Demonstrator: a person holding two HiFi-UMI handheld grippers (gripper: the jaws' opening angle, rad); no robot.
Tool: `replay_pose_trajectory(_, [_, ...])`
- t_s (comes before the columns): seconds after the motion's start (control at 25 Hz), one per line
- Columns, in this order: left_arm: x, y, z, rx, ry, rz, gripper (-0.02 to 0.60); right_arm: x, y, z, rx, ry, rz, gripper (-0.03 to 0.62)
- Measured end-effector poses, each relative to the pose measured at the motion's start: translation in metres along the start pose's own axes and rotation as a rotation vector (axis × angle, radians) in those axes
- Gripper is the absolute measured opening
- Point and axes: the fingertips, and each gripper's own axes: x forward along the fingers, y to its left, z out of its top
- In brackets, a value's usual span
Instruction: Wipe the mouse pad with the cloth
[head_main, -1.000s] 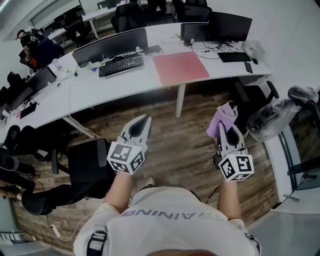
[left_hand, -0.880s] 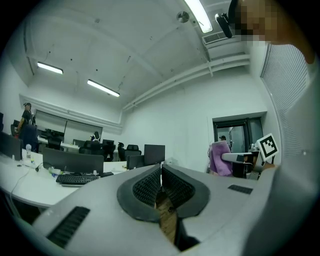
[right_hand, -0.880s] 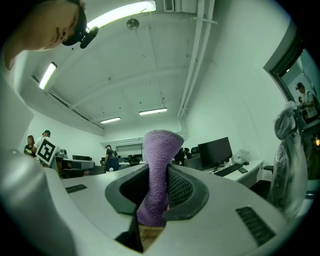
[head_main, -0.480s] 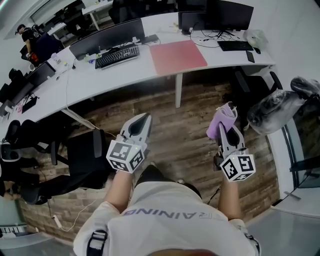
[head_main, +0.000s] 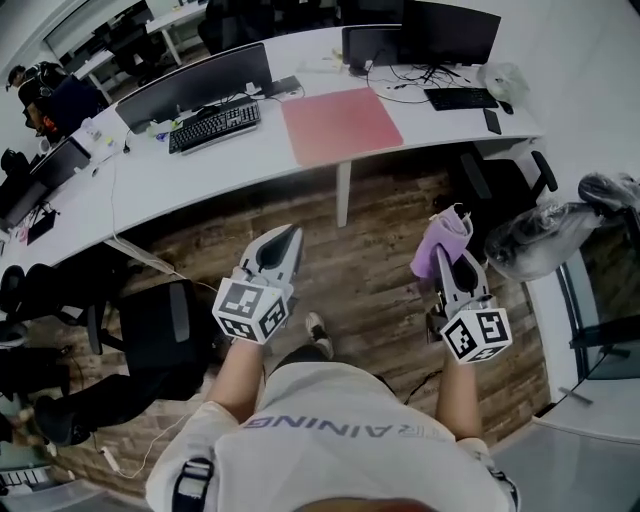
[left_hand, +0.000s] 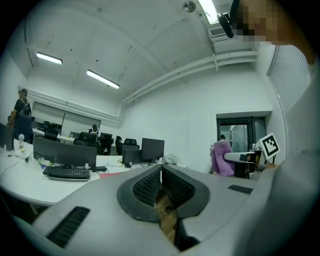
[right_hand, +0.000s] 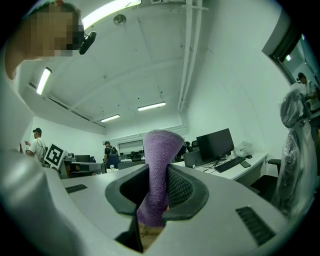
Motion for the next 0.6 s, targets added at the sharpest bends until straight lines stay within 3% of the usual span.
replay_pose_trajectory(0.28, [0.064,0.065,0.018,-0.009,0.006,-0.01,0.035,0.098,-0.012,0.012,-0.016,0.009,0.015,0.098])
replay_pose_trajectory(0.6, [0.092,0.16,0.018,-0.04,-0.008,0.051,0.035,0.208,0.0,-0.004,-0.034,0.064,0.065,0.098])
